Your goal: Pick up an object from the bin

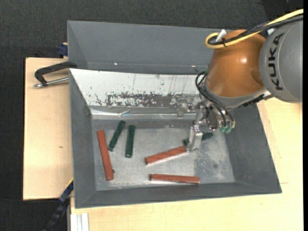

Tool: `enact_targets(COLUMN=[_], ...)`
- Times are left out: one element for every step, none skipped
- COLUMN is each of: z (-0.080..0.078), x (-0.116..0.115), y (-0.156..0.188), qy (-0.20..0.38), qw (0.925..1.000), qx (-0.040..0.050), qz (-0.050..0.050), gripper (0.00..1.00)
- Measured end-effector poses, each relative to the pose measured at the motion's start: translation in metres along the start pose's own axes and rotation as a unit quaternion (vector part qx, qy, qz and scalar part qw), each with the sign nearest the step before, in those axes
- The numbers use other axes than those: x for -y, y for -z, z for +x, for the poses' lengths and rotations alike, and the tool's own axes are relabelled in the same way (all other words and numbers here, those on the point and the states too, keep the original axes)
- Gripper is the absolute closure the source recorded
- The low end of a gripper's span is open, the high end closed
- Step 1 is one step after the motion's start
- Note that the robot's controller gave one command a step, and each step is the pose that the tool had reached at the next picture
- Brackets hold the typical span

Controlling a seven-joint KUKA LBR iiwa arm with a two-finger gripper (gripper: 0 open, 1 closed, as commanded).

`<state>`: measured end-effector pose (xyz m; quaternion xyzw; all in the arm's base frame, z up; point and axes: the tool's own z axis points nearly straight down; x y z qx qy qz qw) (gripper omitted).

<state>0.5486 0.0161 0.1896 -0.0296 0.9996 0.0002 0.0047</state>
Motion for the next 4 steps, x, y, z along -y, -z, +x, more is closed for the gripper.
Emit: enact_targets(z=[0.003, -0.013, -0.013, -0.008], x=[-0.009, 0.025, 0.025, 0.024], y=[-0.06, -0.119, -0.119, 0.016], qy=[0.046, 0.161, 0.161, 0.151], qw=[0.9989, 0.987, 0.987, 0.9885], qx=[-0.0013, -0.0027, -0.0027, -0.0017], qz=[0.0, -0.001, -0.001, -0.001], gripper=[0.0, 1.0, 1.0, 1.0])
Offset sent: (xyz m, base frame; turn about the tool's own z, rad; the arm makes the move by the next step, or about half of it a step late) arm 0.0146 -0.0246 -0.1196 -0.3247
